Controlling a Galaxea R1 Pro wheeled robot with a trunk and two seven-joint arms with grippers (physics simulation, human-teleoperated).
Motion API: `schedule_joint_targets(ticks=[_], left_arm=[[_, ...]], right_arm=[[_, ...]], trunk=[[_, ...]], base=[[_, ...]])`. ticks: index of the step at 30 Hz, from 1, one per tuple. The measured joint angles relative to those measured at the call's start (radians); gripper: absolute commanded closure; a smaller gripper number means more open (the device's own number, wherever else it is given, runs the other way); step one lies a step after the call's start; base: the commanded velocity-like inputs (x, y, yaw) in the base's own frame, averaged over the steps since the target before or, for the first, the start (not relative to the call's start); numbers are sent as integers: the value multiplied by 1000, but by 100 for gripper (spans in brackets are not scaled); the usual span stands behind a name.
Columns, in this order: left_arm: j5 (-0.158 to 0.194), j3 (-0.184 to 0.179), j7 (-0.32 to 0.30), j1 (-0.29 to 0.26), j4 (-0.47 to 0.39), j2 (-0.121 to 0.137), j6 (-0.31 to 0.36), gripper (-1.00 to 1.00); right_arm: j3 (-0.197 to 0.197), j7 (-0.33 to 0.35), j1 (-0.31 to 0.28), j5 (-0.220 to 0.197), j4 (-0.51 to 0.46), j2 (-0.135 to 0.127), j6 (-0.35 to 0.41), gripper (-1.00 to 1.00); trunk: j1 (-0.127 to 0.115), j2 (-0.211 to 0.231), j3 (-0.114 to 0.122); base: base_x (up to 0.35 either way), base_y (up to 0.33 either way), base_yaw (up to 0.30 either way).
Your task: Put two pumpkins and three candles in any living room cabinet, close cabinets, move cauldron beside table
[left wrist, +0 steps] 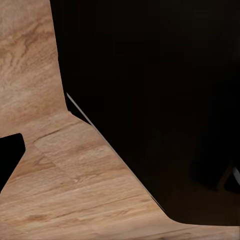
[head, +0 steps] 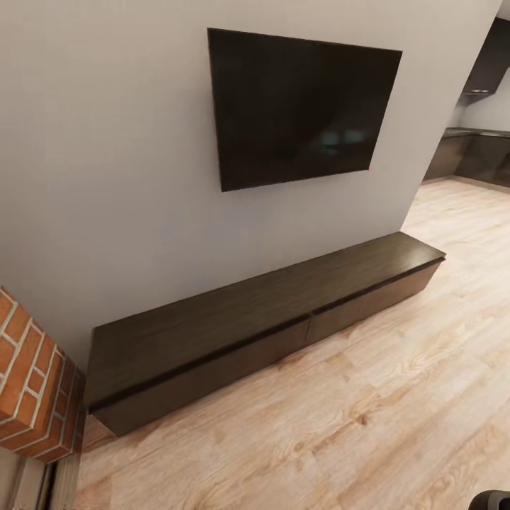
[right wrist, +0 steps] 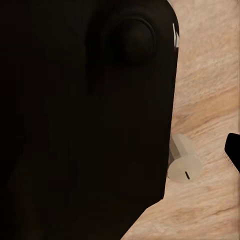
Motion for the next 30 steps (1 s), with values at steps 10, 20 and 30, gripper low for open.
schedule_joint_targets(ticks=[10, 20, 30], left_arm=[[0, 1, 0, 0, 0, 0, 0, -100], [0, 2, 0, 0, 0, 0, 0, -100], [0, 2, 0, 0, 0, -1, 0, -100]], right_arm=[[0, 0, 0, 0, 0, 1, 1, -100], [-1, 0, 0, -1, -1, 0, 0, -100], [0, 1, 0, 1, -4, -3, 0, -100]], trunk=[[0, 0, 0], [0, 0, 0], [0, 0, 0]], base=[[107, 69, 13], [241, 179, 0], [56, 36, 0]])
